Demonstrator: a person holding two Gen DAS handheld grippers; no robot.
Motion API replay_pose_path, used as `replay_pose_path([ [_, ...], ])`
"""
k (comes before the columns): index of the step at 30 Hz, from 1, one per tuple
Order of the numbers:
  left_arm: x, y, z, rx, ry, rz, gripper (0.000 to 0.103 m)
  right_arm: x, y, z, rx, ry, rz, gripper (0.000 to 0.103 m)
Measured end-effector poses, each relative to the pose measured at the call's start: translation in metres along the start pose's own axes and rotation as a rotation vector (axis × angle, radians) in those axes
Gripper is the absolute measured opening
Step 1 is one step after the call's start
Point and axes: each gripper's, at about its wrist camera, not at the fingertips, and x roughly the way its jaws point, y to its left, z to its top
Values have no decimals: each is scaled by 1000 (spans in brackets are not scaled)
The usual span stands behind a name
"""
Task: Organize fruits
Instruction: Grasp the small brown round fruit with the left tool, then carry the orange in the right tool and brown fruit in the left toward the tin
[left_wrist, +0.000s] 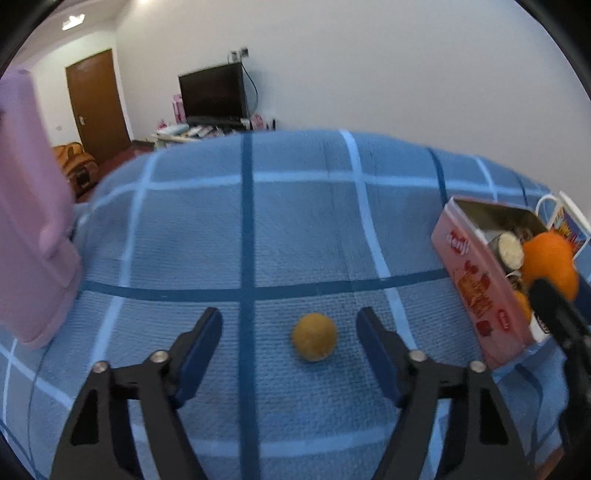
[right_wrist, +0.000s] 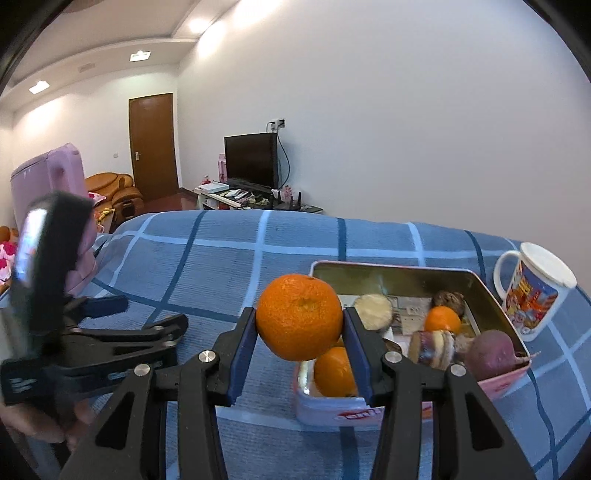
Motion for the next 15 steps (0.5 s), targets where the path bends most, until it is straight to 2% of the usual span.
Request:
replay_pose_path([
  [1, 7, 0, 1, -4, 31, -7, 60, -1, -1, -1, 1, -1, -3, 49],
  [2, 11, 1, 1, -10, 51, -9, 56, -2, -1, -1, -1, 0, -7, 49],
  [5, 12, 3, 3, -23, 50, -16, 54, 0, 3, -1, -17, 7, 0, 49],
  [6, 11, 2, 3, -22, 47, -24, 46, 0, 3, -1, -19, 8, -1, 49],
  [7, 11, 1, 4, -18, 43, -43, 33, 0, 3, -1, -17, 8, -2, 49],
  [8, 12, 2, 5, -16, 41, -61, 28, 0, 2, -1, -14, 9, -2, 49],
  [12, 10, 6, 7, -40, 28, -104, 27, 0, -1, -1, 2, 11, -5, 49],
  [15, -1, 11, 4, -58, -23, -104, 27, -2, -3, -1, 4, -1, -19, 49],
])
